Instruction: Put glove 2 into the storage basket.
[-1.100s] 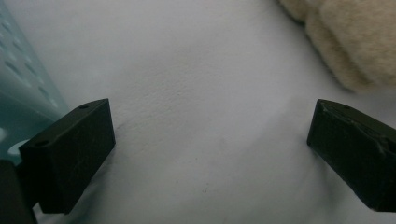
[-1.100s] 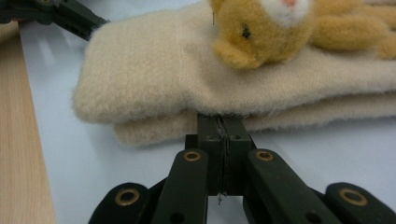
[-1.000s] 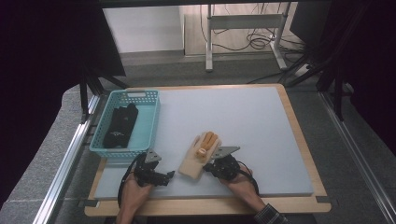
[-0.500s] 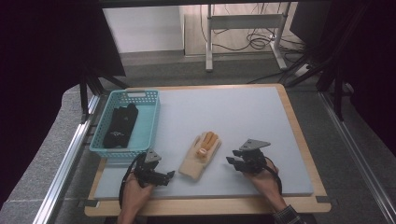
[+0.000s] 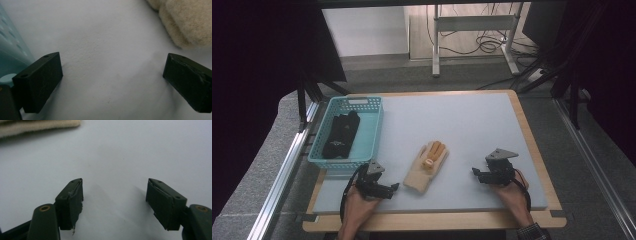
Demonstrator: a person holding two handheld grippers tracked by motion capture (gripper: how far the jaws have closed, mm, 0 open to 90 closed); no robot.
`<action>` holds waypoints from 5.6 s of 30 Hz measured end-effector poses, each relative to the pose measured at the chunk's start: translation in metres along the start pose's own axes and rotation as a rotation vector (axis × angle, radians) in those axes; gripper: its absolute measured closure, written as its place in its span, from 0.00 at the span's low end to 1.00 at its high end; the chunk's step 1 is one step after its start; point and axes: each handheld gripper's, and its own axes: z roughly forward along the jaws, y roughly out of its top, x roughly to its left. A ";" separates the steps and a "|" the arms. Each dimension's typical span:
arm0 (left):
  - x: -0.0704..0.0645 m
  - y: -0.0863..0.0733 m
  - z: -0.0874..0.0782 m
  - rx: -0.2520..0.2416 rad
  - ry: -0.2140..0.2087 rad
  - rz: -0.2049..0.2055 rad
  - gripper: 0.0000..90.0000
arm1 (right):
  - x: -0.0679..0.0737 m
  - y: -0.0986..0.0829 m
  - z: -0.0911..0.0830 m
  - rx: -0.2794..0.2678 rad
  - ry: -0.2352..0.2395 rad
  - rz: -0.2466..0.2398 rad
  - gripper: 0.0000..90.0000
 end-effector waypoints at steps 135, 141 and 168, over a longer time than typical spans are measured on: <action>0.135 0.124 -0.077 0.058 0.313 -0.234 0.65 | 0.000 -0.001 0.001 0.002 0.009 -0.001 0.28; 0.156 0.109 -0.056 0.115 0.298 -0.285 0.64 | 0.000 -0.001 0.001 0.002 0.008 0.000 0.28; 0.173 0.110 0.040 0.421 0.219 -0.293 0.22 | -0.001 -0.001 0.001 0.001 0.010 0.000 0.28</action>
